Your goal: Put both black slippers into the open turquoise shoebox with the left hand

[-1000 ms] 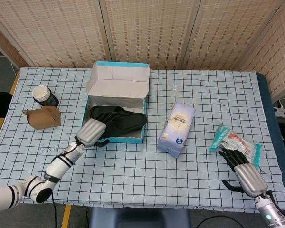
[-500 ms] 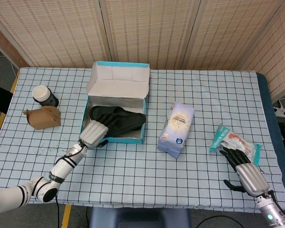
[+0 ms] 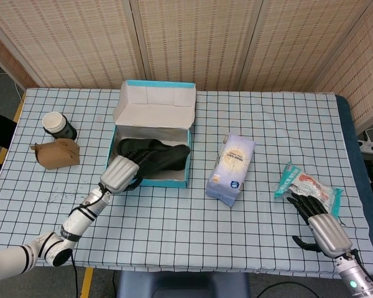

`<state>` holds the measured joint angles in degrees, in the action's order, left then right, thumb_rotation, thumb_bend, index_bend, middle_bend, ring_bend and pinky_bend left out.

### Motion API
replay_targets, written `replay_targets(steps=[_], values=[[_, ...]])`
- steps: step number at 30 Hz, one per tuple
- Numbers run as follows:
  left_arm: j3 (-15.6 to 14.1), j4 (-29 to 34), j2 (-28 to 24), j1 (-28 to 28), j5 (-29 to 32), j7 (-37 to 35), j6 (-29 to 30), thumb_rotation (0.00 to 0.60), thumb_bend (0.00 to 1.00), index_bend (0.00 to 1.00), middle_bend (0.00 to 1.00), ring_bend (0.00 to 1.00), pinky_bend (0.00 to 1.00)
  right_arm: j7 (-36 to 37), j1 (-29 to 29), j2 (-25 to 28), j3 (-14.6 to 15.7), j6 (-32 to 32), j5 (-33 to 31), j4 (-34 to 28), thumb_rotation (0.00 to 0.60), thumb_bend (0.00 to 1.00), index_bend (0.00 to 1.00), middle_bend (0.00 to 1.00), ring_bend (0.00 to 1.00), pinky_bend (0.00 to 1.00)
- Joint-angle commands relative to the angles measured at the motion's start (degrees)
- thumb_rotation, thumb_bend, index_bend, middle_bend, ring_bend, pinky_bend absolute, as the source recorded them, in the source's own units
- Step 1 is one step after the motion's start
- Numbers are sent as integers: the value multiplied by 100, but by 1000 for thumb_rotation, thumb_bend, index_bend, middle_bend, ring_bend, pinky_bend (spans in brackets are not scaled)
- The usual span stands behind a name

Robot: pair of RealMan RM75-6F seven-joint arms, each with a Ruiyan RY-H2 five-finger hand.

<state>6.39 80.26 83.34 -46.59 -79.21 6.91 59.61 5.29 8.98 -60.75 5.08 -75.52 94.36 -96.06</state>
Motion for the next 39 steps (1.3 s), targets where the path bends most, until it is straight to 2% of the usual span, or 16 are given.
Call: replay_targets(steps=[1,5,9,12,17,22,26,31,39], values=[[-17,-66,-18,20,8,110,-56,600,567,110,251,195,297,4,-6,5,-1,-15,3,-2,600,181,0,0,0,0],[5,-163,47,56,46,159,-55,600,610,196,323,265,368,11,-14,12,1,-31,7,-3,600,180,0,0,0,0],[68,-248,89,91,-8,27,53,600,760,289,412,346,460,24,-10,17,5,-20,8,0,600,181,0,0,0,0],[120,-314,71,91,-140,-306,131,600,863,349,476,394,507,23,-4,14,9,-7,12,4,600,181,0,0,0,0],[188,-489,-30,-6,-475,-1022,201,600,935,427,572,460,558,11,-7,11,11,-12,17,1,600,181,0,0,0,0],[201,-671,-287,-227,-786,-2420,-39,600,973,480,630,497,591,-27,-14,1,9,-18,11,4,600,180,0,0,0,0],[161,-894,-483,-462,-981,-3158,-329,600,998,500,650,504,592,-95,-6,-18,18,30,-6,-5,600,181,0,0,0,0],[63,-1080,-580,-719,-1258,-3280,-519,600,1000,507,656,507,593,-201,-2,-46,8,68,-50,-20,600,181,0,0,0,0],[-258,-1303,-667,-1046,-1523,-3467,-1003,600,1000,537,687,518,603,-371,-37,-84,7,34,-68,-47,600,180,0,0,0,0]])
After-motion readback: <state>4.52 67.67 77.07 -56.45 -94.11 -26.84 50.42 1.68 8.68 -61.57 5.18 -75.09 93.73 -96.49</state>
